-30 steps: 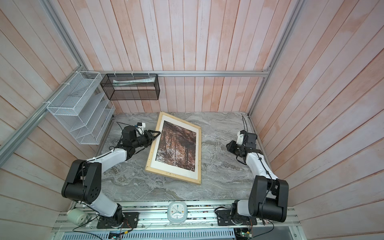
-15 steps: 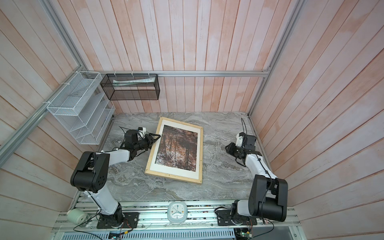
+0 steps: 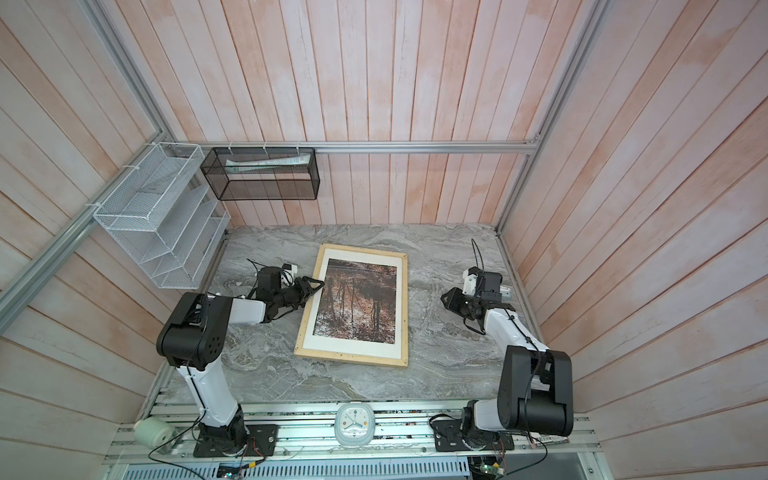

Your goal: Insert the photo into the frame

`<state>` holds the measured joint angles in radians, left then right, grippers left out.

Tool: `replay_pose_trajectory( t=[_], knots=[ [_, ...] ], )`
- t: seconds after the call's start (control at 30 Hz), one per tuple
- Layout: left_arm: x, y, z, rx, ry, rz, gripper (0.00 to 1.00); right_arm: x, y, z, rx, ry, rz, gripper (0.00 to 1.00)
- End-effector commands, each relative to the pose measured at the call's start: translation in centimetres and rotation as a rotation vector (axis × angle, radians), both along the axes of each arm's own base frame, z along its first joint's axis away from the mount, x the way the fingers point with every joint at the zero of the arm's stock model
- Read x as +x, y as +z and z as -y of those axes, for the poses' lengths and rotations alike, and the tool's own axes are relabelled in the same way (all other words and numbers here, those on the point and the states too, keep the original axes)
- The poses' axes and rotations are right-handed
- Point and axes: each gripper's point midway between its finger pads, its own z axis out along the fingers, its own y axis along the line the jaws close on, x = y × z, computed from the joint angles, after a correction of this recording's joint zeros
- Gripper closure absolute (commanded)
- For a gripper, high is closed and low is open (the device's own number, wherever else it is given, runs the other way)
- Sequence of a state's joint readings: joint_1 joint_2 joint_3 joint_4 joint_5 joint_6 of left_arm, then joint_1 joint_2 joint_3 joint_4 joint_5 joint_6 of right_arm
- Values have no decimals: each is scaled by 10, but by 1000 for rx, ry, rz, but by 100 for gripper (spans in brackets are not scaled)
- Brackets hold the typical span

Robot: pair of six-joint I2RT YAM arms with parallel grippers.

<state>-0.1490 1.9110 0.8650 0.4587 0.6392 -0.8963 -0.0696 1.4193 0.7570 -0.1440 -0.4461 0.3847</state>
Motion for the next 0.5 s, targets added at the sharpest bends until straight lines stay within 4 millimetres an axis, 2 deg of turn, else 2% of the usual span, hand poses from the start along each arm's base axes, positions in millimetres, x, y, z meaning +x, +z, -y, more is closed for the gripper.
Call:
replay_pose_trajectory(
  t=[0.0, 0.23, 0.47],
  knots=[
    [8, 5, -6, 47, 14, 67, 44, 1, -9, -16, 9, 26, -17, 63],
    [7, -7, -21, 179, 47, 45, 44, 6, -19, -44, 7, 84, -39, 63],
    [2, -5, -31, 252, 62, 41, 44, 8, -23, -53, -3, 97, -48, 63]
  ],
)
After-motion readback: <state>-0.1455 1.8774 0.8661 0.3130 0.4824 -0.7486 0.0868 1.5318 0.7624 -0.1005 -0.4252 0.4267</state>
